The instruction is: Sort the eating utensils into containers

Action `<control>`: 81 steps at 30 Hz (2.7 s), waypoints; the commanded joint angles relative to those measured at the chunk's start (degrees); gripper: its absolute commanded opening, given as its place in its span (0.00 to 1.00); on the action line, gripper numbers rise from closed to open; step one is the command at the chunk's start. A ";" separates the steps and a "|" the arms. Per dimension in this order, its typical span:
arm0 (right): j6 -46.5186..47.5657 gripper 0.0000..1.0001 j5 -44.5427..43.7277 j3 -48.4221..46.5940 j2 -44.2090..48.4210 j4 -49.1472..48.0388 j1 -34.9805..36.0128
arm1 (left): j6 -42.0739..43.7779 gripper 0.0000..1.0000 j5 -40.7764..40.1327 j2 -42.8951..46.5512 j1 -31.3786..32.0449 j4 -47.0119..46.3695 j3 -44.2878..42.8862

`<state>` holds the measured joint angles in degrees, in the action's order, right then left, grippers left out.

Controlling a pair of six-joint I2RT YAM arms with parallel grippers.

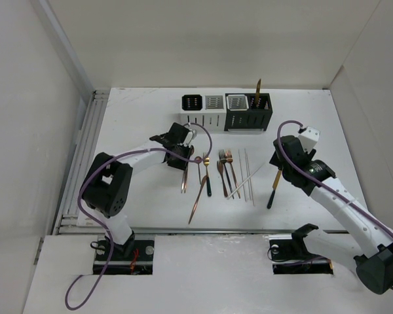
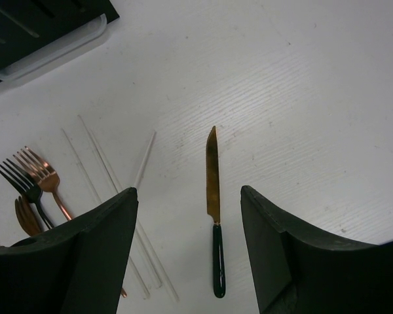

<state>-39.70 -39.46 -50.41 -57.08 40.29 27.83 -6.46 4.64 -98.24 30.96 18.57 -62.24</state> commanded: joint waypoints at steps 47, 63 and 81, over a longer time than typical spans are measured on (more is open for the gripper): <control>13.07 0.71 -4.48 -4.17 1.27 -17.78 -1.64 | 25.36 0.00 -29.96 3.56 -0.99 -1.34 -6.40; 7.98 0.69 8.88 -4.78 -10.41 -26.93 -4.72 | 17.18 0.00 -18.35 2.19 -4.33 -23.65 -30.44; 5.69 0.68 7.03 -3.73 -14.90 -19.21 -7.00 | 10.59 0.00 -16.77 -20.58 -4.33 -51.00 -37.87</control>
<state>-33.01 -31.68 -52.69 -72.16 18.65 21.34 6.74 -12.78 -120.31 26.59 -23.35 -97.86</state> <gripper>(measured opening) 0.681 0.047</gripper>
